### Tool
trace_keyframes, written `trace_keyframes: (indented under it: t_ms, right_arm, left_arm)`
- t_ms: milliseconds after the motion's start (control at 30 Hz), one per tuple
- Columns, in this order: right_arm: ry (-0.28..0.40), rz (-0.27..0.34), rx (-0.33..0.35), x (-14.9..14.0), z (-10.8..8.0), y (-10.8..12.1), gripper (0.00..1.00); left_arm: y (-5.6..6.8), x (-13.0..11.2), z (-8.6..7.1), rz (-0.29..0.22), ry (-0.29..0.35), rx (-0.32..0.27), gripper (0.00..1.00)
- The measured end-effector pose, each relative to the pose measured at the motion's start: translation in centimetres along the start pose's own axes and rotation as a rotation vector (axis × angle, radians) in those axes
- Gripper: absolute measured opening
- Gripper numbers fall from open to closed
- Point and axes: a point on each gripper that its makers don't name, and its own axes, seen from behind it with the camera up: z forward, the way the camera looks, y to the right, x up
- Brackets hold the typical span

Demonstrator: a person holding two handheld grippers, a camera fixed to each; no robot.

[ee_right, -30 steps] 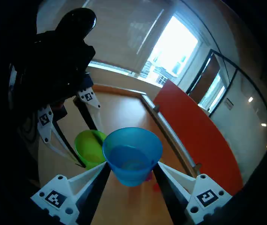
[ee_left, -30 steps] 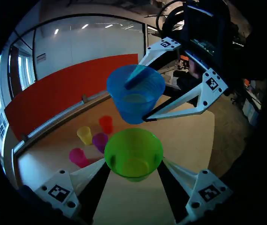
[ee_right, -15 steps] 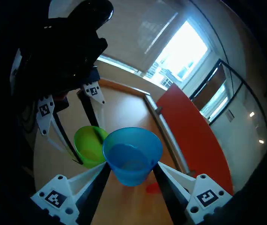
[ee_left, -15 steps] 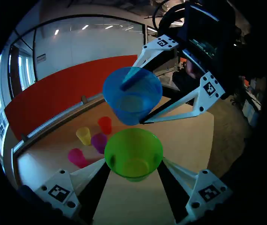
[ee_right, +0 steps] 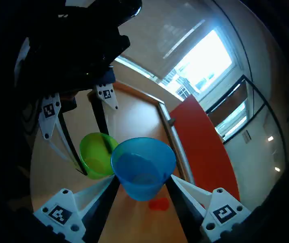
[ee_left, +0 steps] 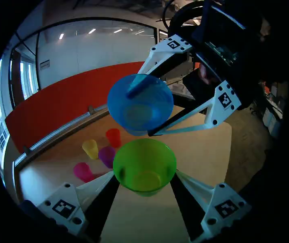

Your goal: Pour water

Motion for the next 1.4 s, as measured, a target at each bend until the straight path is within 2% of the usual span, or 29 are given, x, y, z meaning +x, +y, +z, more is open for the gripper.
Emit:
trace_keyframes:
  t_ms: [1400]
  right_arm:
    - [-0.026,-0.237,-0.025,-0.5,-0.4,1.6,0.82]
  left_arm:
    - [0.6,0.3,0.3,0.01,0.002,-0.008,0.82]
